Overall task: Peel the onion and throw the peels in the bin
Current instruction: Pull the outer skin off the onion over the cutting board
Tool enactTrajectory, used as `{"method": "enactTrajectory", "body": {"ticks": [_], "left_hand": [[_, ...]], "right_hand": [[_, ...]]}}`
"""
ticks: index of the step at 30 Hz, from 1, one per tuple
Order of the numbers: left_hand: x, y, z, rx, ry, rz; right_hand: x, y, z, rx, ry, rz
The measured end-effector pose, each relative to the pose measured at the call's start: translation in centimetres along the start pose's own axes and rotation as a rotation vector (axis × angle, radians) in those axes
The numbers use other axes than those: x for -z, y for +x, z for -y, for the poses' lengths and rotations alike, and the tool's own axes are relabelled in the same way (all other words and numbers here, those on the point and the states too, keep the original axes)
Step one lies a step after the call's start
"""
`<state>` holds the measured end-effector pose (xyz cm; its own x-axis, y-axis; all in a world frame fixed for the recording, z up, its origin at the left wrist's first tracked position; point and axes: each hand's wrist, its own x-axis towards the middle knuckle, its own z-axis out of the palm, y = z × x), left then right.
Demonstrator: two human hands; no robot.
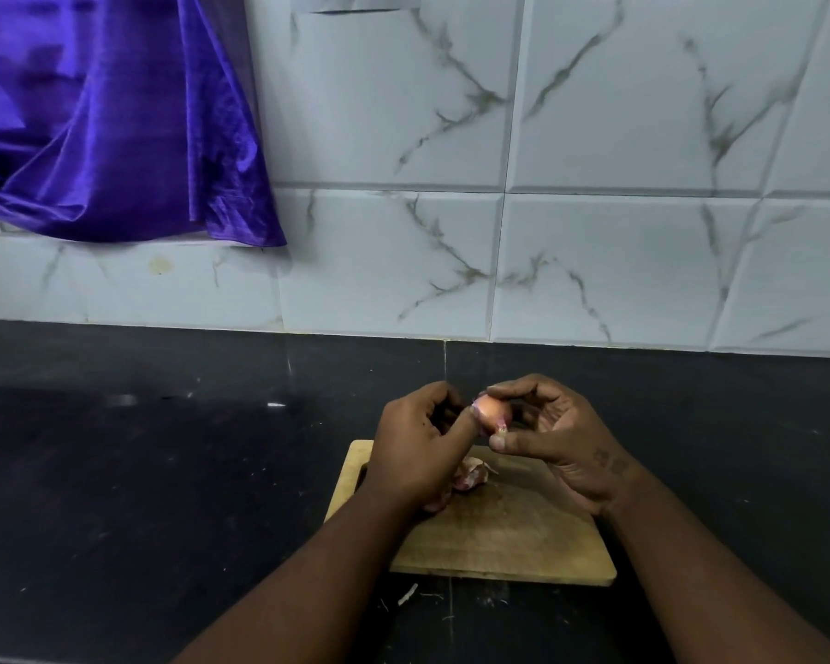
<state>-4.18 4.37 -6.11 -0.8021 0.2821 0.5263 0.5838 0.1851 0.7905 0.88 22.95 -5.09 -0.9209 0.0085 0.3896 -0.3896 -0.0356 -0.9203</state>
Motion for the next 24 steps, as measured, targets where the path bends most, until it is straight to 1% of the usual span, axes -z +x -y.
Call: {"method": "enactTrajectory", "body": {"ticks": [3,6,11,16,19,24], "left_hand": [[-0.01,0.09,0.00,-0.004,0.009,-0.008],[0.01,0.32,0.19,0.000,0.020,-0.019],[-0.08,0.00,0.01,-0.008,-0.074,-0.006],[-0.11,0.00,0.00,-0.023,-0.049,-0.002],[-0.15,0.20,0.32,-0.020,-0.037,-0.013],[-0.20,0.03,0.10,-0.015,-0.089,-0.001]], "right_hand": [[-0.06,0.08,-0.03,0.013,-0.025,0.004],[-0.12,0.14,-0.13,0.005,0.002,-0.011],[-0.02,0.14,-0.13,0.014,0.007,-0.002],[0.11,0.18,-0.25,0.026,-0.014,0.008],[0.01,0.26,-0.27,0.013,0.016,-0.002],[0.17,0.25,-0.23,0.010,0.023,-0.005]]}}
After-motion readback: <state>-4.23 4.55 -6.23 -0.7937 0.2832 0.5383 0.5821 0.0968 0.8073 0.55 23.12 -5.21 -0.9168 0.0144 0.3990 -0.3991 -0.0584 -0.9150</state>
